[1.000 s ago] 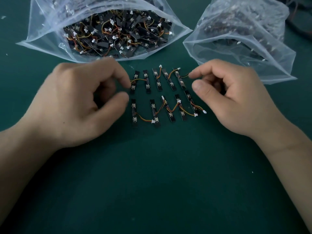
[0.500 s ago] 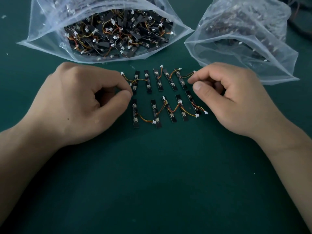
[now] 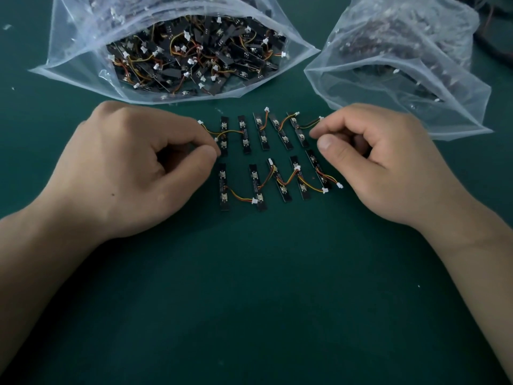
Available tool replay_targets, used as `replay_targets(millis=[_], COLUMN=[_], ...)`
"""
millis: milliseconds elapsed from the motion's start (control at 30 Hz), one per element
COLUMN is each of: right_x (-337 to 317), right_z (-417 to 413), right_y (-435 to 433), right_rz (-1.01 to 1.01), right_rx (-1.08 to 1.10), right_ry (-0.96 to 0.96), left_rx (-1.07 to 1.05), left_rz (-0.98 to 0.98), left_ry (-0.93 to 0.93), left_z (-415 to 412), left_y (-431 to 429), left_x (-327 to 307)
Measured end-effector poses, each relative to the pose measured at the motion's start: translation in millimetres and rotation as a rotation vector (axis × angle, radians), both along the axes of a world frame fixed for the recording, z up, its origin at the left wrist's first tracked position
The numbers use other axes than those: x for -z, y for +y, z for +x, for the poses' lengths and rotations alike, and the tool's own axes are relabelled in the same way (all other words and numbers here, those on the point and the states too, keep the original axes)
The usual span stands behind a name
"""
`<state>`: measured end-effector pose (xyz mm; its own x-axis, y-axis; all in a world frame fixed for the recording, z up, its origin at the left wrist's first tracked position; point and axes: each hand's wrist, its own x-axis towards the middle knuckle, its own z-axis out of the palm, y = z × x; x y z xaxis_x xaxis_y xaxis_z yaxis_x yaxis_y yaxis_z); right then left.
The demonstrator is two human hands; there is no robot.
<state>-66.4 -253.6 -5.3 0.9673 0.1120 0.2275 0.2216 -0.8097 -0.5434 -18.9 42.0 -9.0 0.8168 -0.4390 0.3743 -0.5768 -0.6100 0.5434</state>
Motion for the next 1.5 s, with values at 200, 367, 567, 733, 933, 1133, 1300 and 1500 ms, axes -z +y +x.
replay_targets(millis=[200,367,567,733,933,1133,1300,1500], right_x=[1.1,3.4,-0.9,0.2,0.3,3.8,5.0,2.8], right_z=[0.7,2.7,15.6,20.9,18.9,18.2,18.4,16.4], right_y=[-0.9,-0.6,6.6,4.3,-1.4,-0.7,-0.3,2.3], right_rz=[-0.003,0.042,0.102,0.127,0.210,0.185,0.154,0.126], right_rx=[-0.007,0.003,0.102,0.046,0.028,0.054,0.092,0.082], right_ry=[0.001,-0.047,-0.172,-0.224,-0.148,-0.106,-0.093,-0.069], left_rx=[0.023,-0.027,-0.292,-0.332,-0.285,-0.301,-0.295,-0.307], left_rz=[0.016,0.032,-0.061,-0.107,-0.060,0.027,-0.015,0.058], left_ry=[-0.016,-0.052,0.055,0.099,0.122,0.111,0.139,0.107], left_z=[-0.4,-2.3,-0.4,3.9,5.4,4.6,5.5,4.0], left_y=[-2.1,-6.1,-31.1,-32.0,-29.6,-30.7,-28.0,-29.9], left_x=[-2.6,-4.6,-9.6,-9.9,-8.4,-7.2,-6.7,-7.1])
